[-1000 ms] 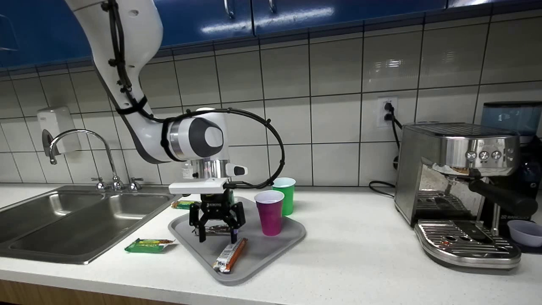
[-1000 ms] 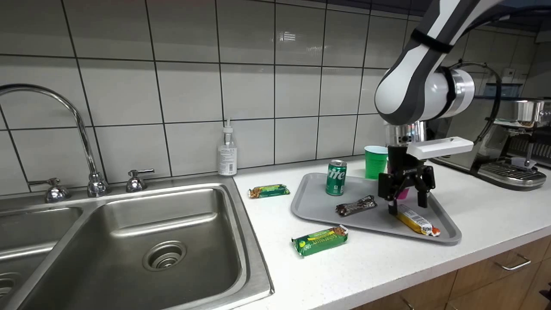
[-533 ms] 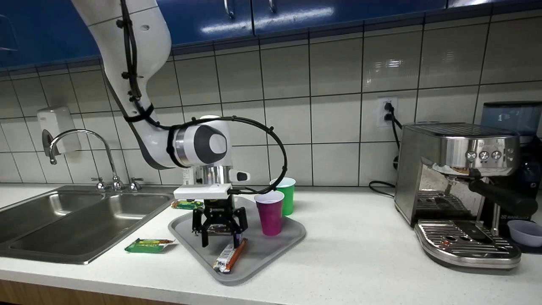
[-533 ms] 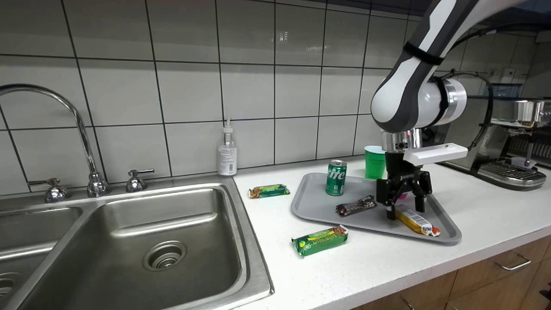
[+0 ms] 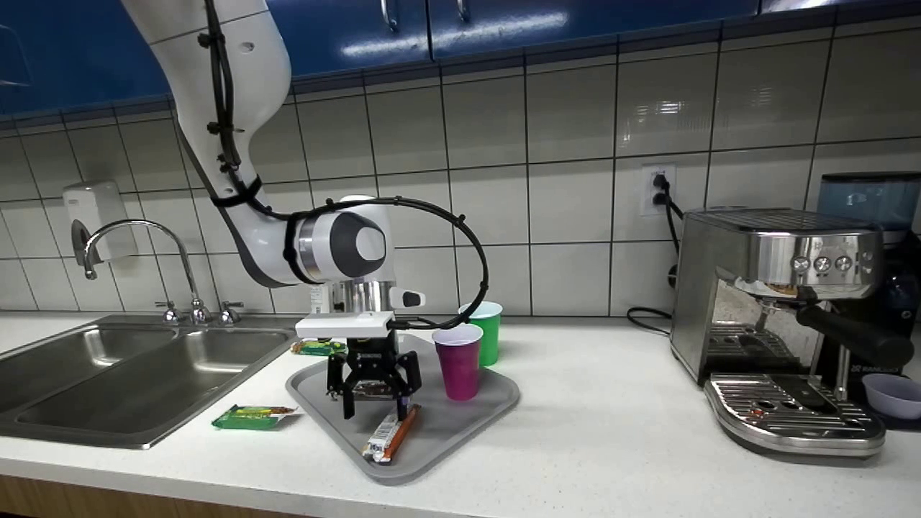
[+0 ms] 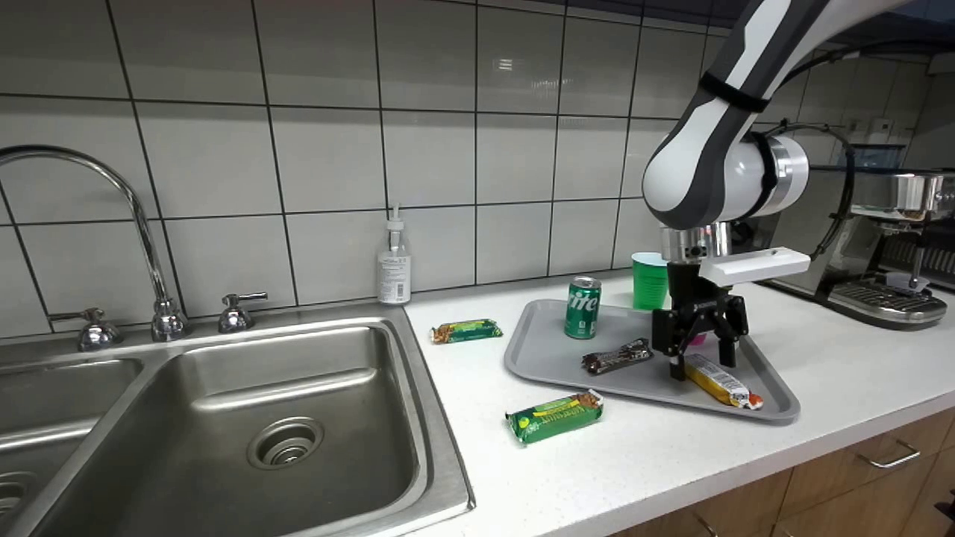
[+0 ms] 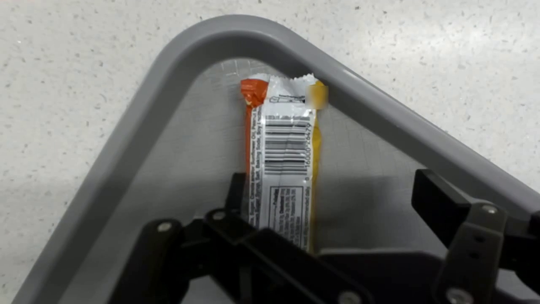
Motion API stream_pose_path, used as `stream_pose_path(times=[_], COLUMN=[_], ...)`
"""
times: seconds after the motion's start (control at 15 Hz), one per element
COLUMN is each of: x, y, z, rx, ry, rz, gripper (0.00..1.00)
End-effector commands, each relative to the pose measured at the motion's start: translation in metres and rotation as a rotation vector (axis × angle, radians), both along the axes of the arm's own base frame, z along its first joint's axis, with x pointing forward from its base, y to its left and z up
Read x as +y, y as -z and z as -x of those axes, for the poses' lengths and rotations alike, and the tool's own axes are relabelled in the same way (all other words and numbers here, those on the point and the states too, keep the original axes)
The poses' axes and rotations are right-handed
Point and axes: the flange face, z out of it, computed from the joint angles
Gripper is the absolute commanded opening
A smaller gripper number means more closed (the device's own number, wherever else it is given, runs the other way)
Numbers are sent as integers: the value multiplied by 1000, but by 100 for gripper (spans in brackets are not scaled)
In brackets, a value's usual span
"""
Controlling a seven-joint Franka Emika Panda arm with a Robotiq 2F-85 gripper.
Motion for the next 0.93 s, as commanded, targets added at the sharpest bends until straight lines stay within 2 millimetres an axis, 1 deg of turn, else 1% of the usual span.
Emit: stream_pose_path(times=[0.0,0.2,0.53,0.87], x=[0,0,-17,-27], y=[0,0,0,6], z=[-1,-1,-3,-5], rx=[1,1,-45,-98], ry=[0,0,8,-12], rz=[0,0,-7,-22], gripper=[100,100,100,100])
